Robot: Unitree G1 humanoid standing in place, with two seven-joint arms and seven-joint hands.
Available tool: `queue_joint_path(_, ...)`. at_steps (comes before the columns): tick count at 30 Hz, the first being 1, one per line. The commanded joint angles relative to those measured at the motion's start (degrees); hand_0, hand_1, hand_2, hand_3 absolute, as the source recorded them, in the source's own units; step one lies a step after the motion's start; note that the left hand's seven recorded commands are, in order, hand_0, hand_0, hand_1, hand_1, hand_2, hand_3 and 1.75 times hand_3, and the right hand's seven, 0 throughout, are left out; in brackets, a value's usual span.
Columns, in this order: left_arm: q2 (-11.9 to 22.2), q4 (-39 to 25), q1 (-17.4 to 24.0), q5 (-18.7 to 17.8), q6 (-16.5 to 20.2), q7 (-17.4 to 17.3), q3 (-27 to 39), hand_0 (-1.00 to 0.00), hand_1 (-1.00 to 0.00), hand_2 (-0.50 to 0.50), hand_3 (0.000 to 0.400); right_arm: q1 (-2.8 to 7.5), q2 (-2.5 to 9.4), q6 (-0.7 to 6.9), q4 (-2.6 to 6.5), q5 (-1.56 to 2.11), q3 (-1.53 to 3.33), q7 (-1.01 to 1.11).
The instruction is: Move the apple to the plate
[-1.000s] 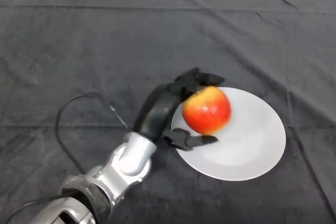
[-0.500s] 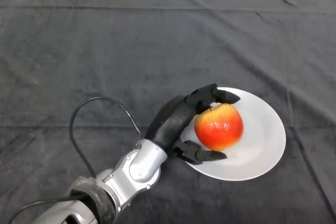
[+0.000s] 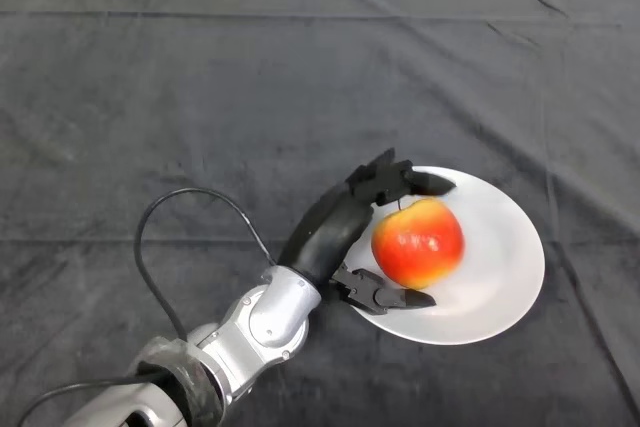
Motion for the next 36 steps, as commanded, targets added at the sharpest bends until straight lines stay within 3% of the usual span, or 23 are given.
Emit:
queue_joint_path(1, 2.0, -1.7, -1.9, -0.8, 0.0, -0.8, -1.2, 0.00, 0.00, 0.00, 0.000, 2.34, 2.68, 0.37, 1.69, 0.03, 0.83, -0.28)
queue_joint_path(14, 5.1, 1.8, -1.3, -1.4, -3.8, -2.1, 3.7, 0.00, 0.00, 0.00, 0.000, 2.32, 2.68, 0.34, 1.74, 0.03, 0.85, -0.29)
queue_joint_path(36, 12.6, 7.6, 1.9, -6.1, -10.4, -6.3, 22.0, 0.00, 0.00, 0.00, 0.000, 2.29, 2.68, 0.30, 1.80, 0.03, 0.86, -0.30)
